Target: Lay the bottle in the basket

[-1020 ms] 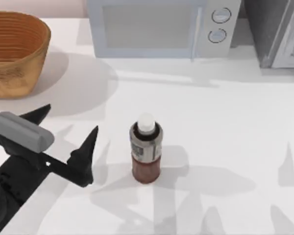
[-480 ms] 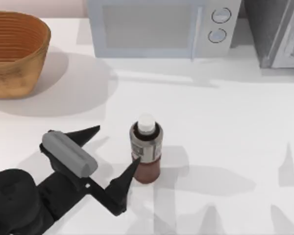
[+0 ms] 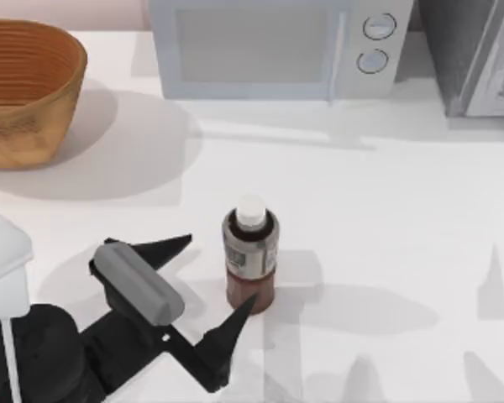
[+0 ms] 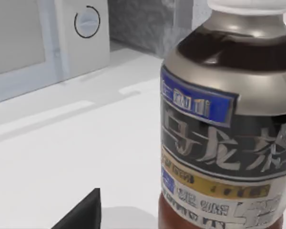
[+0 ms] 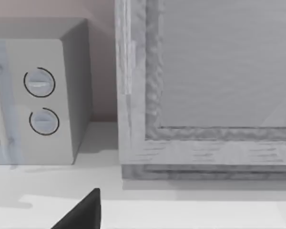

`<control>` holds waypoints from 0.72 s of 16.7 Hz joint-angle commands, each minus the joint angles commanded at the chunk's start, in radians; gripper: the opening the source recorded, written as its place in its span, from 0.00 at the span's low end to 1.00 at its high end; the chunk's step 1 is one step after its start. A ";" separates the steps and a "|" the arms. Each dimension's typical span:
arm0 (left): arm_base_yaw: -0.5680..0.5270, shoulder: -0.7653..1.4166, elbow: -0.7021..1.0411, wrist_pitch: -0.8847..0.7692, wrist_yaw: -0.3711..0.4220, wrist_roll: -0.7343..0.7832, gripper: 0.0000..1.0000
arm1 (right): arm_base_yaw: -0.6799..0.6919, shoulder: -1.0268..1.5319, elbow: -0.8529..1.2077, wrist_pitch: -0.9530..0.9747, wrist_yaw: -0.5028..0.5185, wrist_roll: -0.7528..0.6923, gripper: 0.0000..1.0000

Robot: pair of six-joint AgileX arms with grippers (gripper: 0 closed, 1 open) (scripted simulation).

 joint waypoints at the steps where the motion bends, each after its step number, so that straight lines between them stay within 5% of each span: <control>1: 0.000 0.000 0.000 0.000 0.000 0.000 1.00 | 0.000 0.000 0.000 0.000 0.000 0.000 1.00; 12: -0.025 0.065 0.204 -0.138 -0.024 -0.003 1.00 | 0.000 0.000 0.000 0.000 0.000 0.000 1.00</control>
